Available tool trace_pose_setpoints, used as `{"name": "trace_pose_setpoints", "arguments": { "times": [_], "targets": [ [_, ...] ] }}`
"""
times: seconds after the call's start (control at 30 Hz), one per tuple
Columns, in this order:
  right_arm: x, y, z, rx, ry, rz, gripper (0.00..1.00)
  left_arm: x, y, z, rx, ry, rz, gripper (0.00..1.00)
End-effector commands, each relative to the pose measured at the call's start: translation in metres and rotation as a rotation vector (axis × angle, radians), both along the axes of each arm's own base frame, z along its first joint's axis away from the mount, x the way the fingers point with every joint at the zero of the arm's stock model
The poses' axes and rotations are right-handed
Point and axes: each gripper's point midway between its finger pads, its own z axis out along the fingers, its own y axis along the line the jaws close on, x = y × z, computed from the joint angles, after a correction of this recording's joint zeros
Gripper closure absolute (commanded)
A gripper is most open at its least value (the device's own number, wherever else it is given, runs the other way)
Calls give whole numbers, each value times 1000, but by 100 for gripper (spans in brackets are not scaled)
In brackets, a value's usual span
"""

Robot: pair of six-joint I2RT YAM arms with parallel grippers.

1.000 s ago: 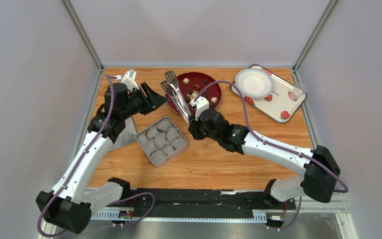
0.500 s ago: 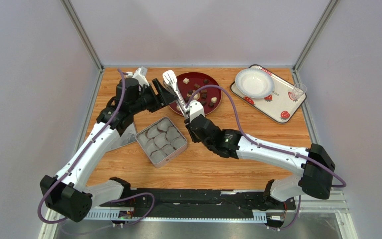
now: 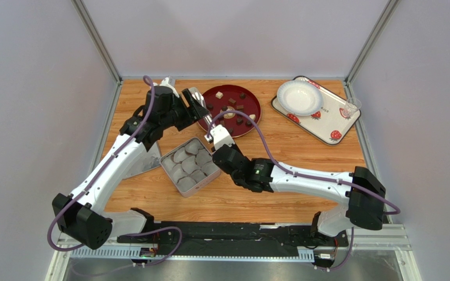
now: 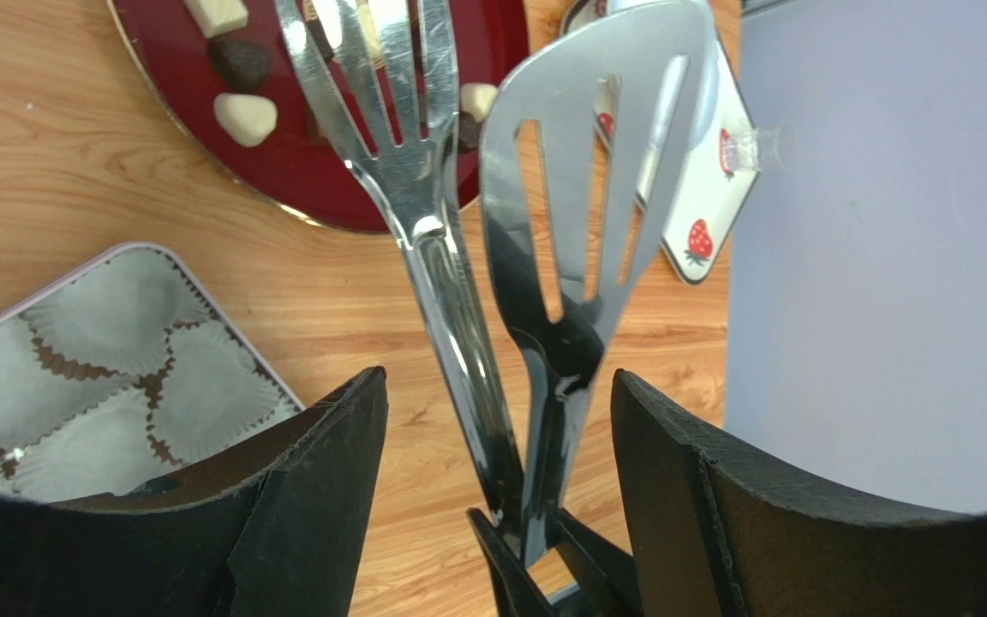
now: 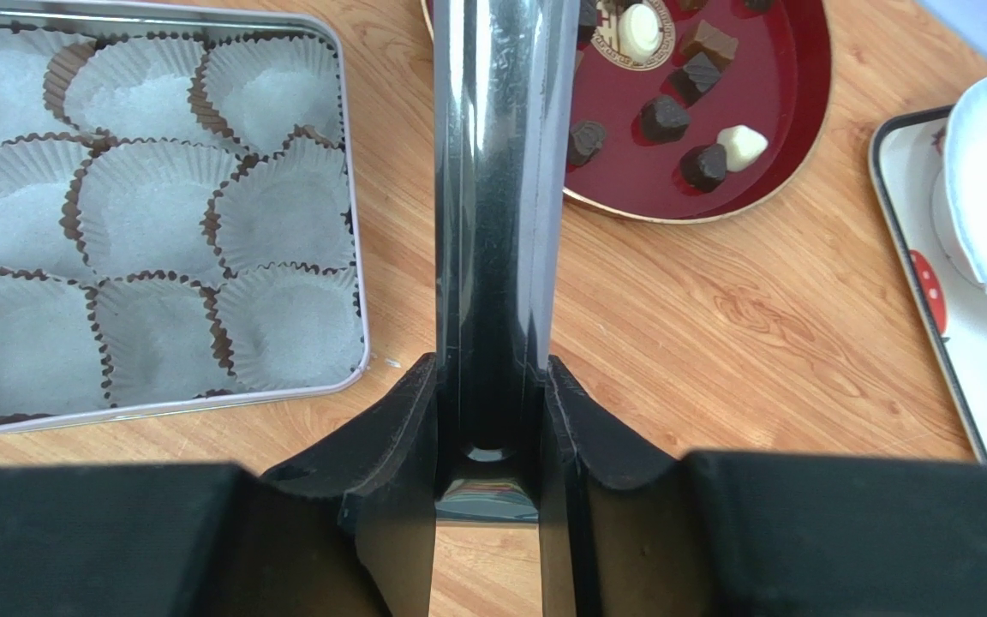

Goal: Pack the chocolate

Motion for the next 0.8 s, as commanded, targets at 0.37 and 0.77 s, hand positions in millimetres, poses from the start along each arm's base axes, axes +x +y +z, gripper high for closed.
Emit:
{"name": "trace_pose_setpoints", "arguments": {
  "times": [0.37, 0.77],
  "targets": [
    [9, 5, 23, -39, -115, -83, 90, 5, 5, 10, 41, -2, 59, 33],
    [7, 5, 21, -74, -132, -91, 89, 21, 38, 44, 157, -82, 170, 22]
  ]
}}
